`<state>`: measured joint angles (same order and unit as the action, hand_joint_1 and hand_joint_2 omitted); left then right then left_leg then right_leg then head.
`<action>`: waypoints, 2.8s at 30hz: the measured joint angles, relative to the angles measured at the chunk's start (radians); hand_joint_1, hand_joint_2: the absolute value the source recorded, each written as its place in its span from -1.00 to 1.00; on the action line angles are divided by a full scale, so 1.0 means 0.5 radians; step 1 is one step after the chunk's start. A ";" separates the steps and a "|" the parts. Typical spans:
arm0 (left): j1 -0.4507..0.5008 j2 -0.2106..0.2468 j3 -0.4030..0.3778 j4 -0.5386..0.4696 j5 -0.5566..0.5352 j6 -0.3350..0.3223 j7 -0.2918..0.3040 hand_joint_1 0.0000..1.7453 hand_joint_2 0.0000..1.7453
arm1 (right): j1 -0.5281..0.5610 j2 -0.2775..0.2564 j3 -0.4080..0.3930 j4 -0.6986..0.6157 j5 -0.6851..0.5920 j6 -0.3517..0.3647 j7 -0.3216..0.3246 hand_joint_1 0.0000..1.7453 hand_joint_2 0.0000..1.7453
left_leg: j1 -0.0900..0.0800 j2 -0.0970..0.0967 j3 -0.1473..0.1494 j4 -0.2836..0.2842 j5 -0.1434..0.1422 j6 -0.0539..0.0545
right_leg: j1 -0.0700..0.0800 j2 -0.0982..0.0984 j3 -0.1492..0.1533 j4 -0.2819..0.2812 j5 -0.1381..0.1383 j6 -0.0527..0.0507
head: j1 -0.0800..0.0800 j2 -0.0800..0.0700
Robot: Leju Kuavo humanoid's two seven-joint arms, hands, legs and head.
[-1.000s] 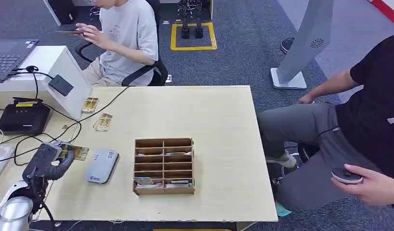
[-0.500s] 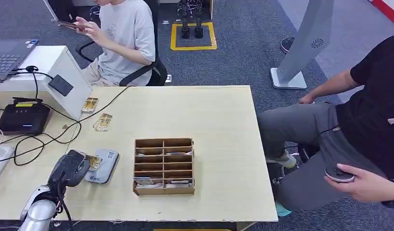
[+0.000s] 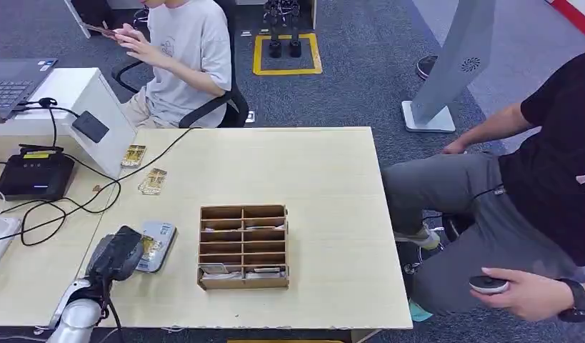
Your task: Pass the card to the sensor for recognition and then transmit it.
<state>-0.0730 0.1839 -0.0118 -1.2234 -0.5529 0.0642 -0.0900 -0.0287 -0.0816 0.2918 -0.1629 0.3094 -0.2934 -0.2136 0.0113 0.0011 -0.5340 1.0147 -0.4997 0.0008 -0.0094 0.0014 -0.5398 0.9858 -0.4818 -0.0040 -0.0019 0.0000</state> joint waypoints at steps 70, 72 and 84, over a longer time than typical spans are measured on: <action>-0.928 0.075 0.174 0.054 -1.677 1.244 -0.530 1.00 1.00 | -0.152 0.005 0.080 -0.045 0.327 0.133 0.055 -1.00 1.00 | 0.000 -0.003 -0.033 0.007 0.025 0.001 | 0.001 -0.005 -0.032 0.009 0.023 -0.002 | 0.000 0.000; -0.928 0.063 0.182 0.055 -1.674 1.245 -0.540 1.00 1.00 | -0.152 0.005 0.080 -0.049 0.328 0.132 0.052 -1.00 1.00 | 0.000 -0.003 -0.033 0.007 0.025 0.001 | 0.001 -0.004 -0.033 0.009 0.023 -0.002 | 0.001 0.000; -0.974 0.000 0.184 0.181 -1.291 1.216 -0.611 -1.00 1.00 | -0.151 0.008 0.079 -0.050 0.356 0.128 0.057 -1.00 1.00 | 0.000 -0.003 -0.033 0.008 0.025 0.001 | 0.001 -0.004 -0.035 0.009 0.024 -0.001 | 0.000 0.000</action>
<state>-0.5599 0.1839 0.0801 -1.1329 -1.1984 0.6721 -0.3955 -0.1043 -0.0774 0.3315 -0.1877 0.4875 -0.2293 -0.1850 0.0113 -0.0001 -0.5506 1.0187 -0.4870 0.0014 -0.0091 -0.0006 -0.5572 0.9906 -0.4696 -0.0045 -0.0019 0.0000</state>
